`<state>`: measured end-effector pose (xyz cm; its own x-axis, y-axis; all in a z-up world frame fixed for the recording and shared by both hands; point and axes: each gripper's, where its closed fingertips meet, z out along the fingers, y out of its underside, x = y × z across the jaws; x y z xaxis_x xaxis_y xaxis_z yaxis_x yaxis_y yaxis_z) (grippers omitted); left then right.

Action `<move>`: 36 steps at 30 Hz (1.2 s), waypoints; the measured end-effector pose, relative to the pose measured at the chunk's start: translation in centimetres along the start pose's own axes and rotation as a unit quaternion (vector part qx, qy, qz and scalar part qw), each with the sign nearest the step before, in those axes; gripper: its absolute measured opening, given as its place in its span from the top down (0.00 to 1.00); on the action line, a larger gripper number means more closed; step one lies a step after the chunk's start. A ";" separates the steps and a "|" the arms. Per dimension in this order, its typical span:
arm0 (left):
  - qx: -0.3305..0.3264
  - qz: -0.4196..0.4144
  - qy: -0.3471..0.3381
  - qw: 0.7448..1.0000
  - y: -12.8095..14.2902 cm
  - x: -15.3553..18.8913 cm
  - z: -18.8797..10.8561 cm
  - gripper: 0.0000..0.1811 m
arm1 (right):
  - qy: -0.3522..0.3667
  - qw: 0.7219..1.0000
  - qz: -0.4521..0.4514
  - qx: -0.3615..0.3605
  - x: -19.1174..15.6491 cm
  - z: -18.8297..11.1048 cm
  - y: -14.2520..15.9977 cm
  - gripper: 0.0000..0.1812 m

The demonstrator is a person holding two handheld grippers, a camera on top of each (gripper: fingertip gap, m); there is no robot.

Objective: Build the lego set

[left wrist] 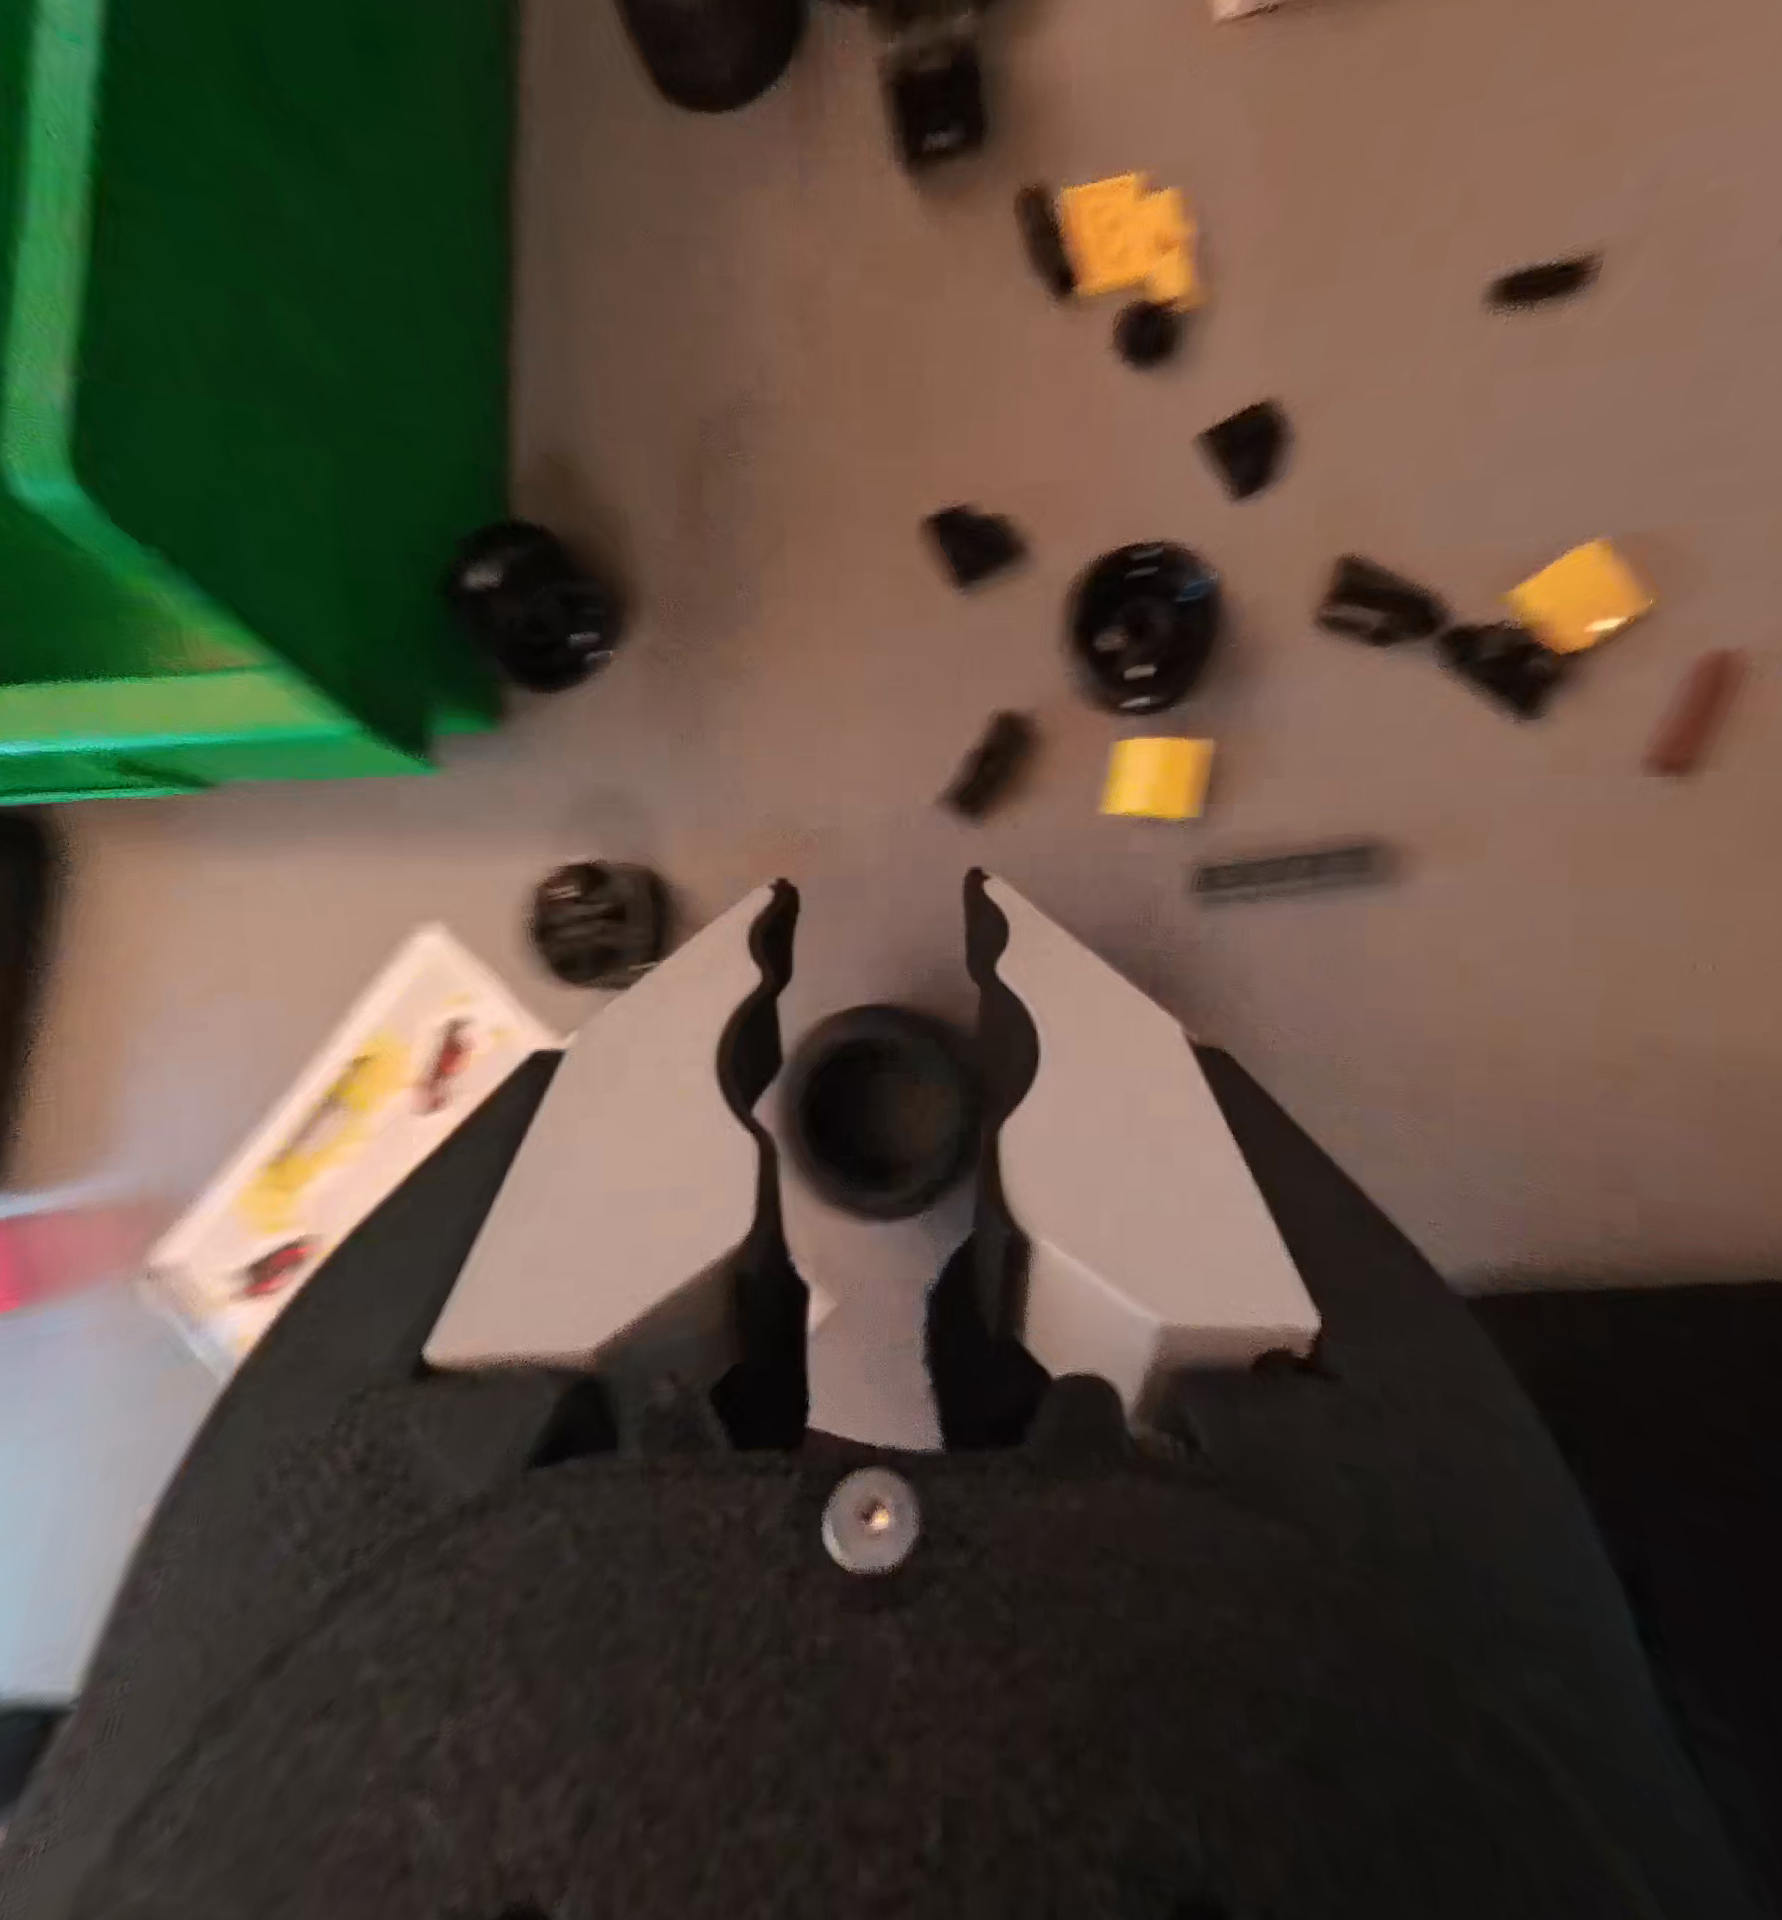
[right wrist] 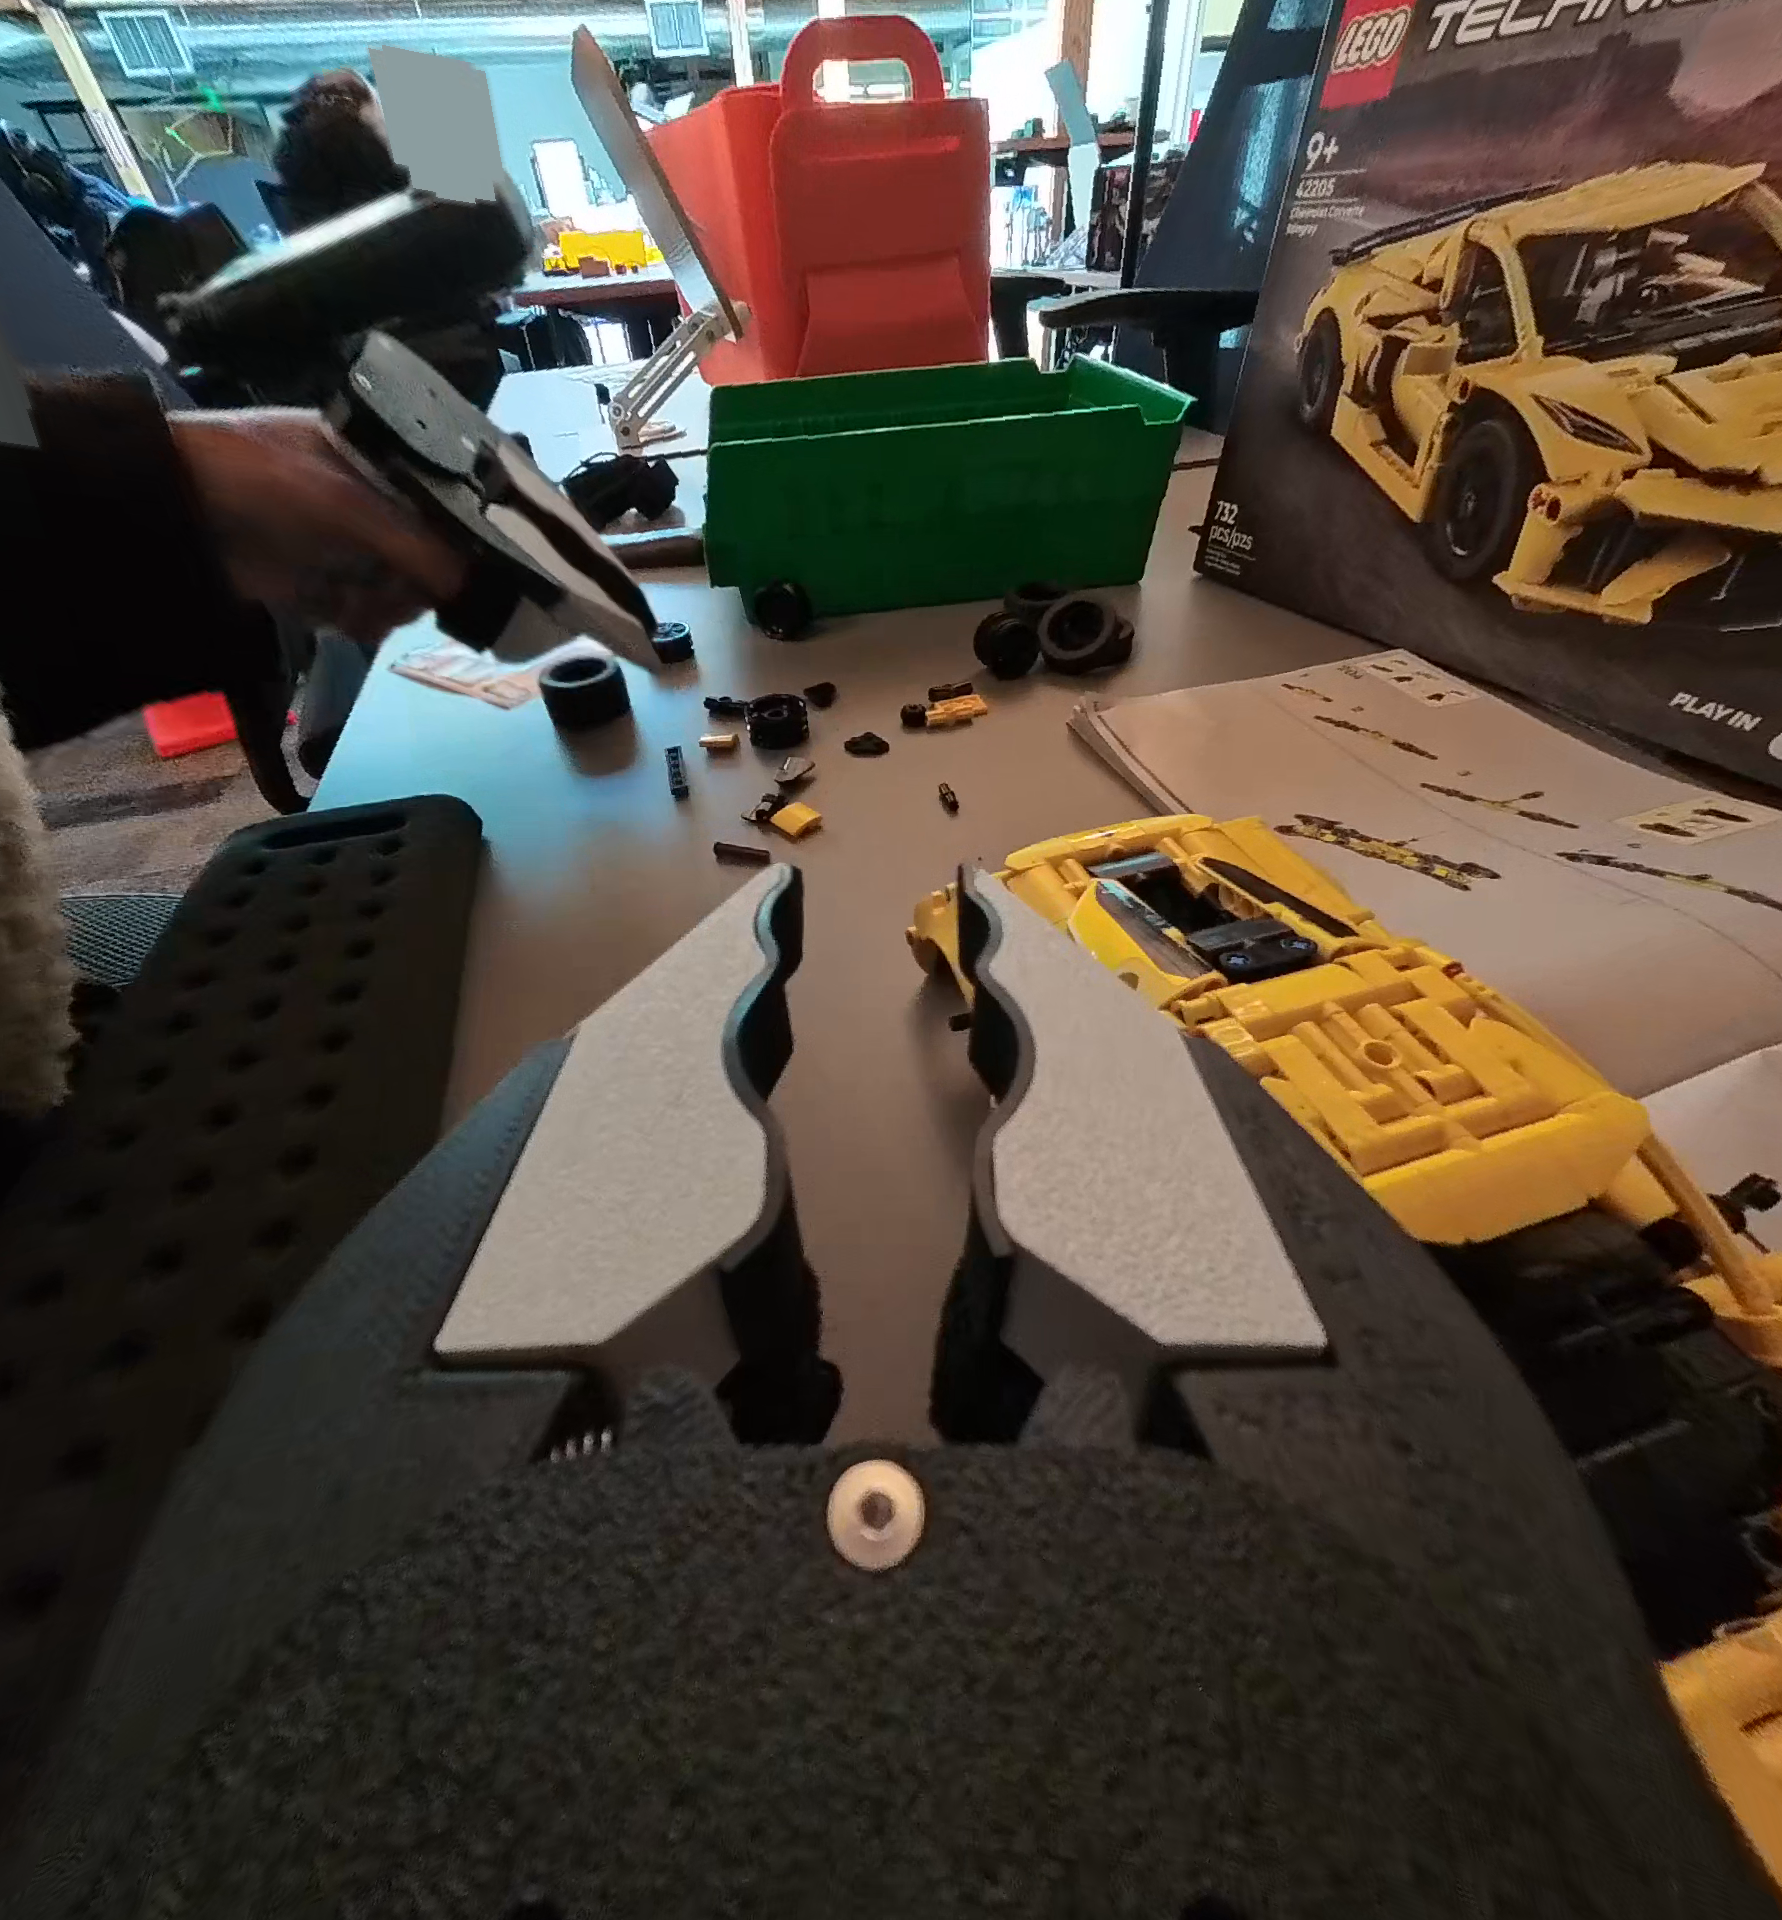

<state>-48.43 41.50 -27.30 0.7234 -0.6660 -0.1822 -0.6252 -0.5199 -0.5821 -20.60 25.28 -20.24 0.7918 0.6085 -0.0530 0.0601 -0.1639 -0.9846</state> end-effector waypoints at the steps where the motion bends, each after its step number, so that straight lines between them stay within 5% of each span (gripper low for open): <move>1: -0.003 -0.004 -0.004 1.000 0.1 -1.5 -0.5 0.82 | 0.002 1.000 0.000 0.002 0.1 0.0 0.0 0.84; 6: 0.041 -0.056 0.091 0.993 -2.5 -1.4 -1.4 0.82 | -0.008 1.000 0.007 0.008 0.0 0.2 -0.3 0.84; 13: 0.030 -0.061 0.145 0.987 -10.1 7.2 6.1 0.82 | -0.002 1.000 -0.015 -0.014 -0.2 0.4 0.5 0.84; 25: 0.007 -0.055 0.066 0.996 -10.7 7.8 9.7 0.96 | -0.004 1.000 0.003 -0.014 0.3 0.2 0.6 0.84; 32: 0.057 0.009 0.120 0.991 -12.2 10.2 6.5 0.96 | -0.004 1.000 0.020 0.000 0.7 0.0 0.2 0.85; 36: 0.103 0.102 0.308 0.940 -12.4 18.6 0.0 0.96 | 0.006 1.000 0.011 0.012 0.9 -0.3 -0.4 0.85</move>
<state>-27.22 35.61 -23.49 0.2482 -0.9571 0.1499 -0.6170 -0.2754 -0.7372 -19.69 25.62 -19.86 0.7996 0.5961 -0.0729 0.0286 -0.1590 -0.9869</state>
